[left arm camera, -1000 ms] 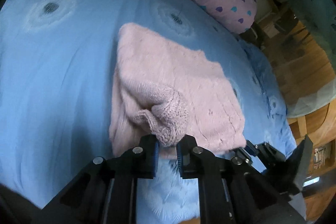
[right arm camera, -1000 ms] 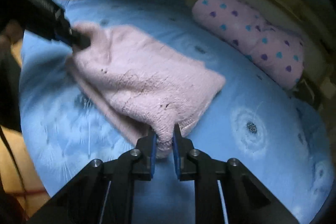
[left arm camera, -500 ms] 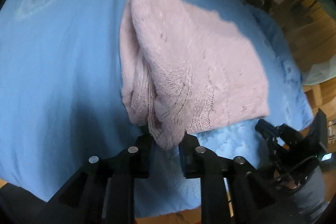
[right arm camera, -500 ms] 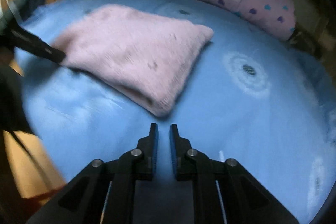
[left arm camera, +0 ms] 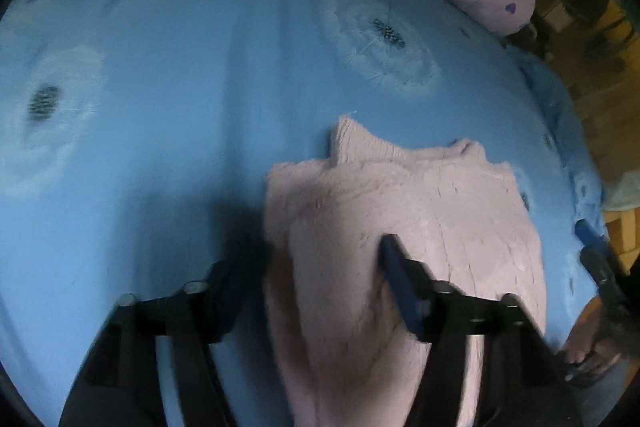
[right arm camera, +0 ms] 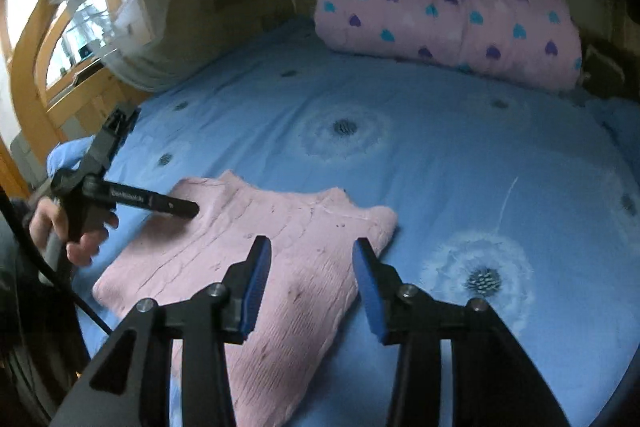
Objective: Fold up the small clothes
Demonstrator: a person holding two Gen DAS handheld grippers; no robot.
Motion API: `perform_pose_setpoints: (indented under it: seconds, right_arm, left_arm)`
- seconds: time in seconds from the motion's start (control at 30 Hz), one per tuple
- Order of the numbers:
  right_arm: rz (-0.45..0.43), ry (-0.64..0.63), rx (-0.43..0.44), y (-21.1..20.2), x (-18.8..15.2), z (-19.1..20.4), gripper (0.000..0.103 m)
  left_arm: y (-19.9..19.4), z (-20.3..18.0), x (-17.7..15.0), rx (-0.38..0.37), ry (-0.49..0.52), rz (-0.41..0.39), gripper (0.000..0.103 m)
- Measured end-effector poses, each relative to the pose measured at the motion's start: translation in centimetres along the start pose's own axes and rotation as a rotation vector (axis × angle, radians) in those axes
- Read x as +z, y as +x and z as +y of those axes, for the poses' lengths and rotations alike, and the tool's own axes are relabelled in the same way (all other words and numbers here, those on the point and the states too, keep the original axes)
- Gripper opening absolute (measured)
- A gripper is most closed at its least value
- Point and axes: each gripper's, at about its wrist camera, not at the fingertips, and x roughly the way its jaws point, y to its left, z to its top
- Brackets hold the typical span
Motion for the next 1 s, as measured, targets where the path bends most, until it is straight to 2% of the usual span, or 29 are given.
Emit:
perform_pose_setpoints:
  seconds: [0.03,0.13,0.2,0.33,0.43,0.5,0.53,0.57,0.63,0.7,0.77,0.83,0.87,0.93,1.0]
  right_arm:
    - [0.017,0.016,-0.004,0.9,-0.1,-0.3,0.044]
    - [0.063,0.026,-0.02,2.6,-0.3,-0.7,0.044]
    - [0.077,0.023,-0.026,2.9,-0.7,-0.5,0.044]
    - [0.088,0.025,-0.014,3.0,-1.4,0.0,0.044]
    - [0.092,0.007,0.011,2.6,-2.5,0.8,0.044]
    - [0.089,-0.018,0.028,2.1,-2.9,1.5,0.044]
    - [0.087,-0.032,0.03,1.8,-3.2,1.8,0.044]
    - [0.083,-0.045,0.032,1.3,-3.4,2.1,0.044]
    - [0.073,-0.047,0.05,0.3,-3.7,2.1,0.044]
    - [0.063,-0.038,0.09,-0.5,-4.2,2.1,0.044]
    - [0.055,-0.045,0.132,-0.9,-4.5,2.3,0.044]
    - [0.05,-0.068,0.151,-0.3,-3.5,2.3,0.043]
    - [0.041,-0.068,0.117,0.4,-2.3,1.9,0.043]
    - [0.03,-0.049,0.06,2.4,0.0,0.6,0.045]
    - [0.081,-0.018,0.071,5.7,2.3,-1.0,0.045]
  left_arm:
    - [0.0,-0.1,0.3,-0.008,-0.011,-0.027,0.02]
    - [-0.3,-2.1,1.4,0.038,0.07,-0.065,0.007]
    - [-0.3,-2.8,2.3,0.046,0.103,-0.088,0.005]
    - [0.1,-3.2,4.1,0.044,0.104,-0.105,0.005]
    - [0.2,-3.4,3.8,0.057,0.132,-0.117,0.006]
    - [0.5,-3.4,3.5,0.065,0.137,-0.097,0.008]
    - [0.3,-3.2,3.2,0.075,0.131,-0.071,0.013]
    - [-0.4,-3.0,2.8,0.085,0.115,-0.063,0.022]
    - [-2.7,-2.8,1.4,0.081,0.091,-0.099,0.034]
    - [-6.1,-3.1,-0.7,0.079,0.115,-0.178,0.037]
    - [-7.7,-4.0,-2.9,0.043,0.138,-0.231,0.047]
    - [-7.0,-5.2,-4.3,0.002,0.163,-0.203,0.047]
    - [-6.1,-5.9,-4.7,-0.002,0.177,-0.181,0.047]
    - [-4.3,-6.8,-5.6,0.023,0.21,-0.143,0.047]
    - [-2.7,-7.2,-6.1,0.072,0.236,-0.101,0.047]
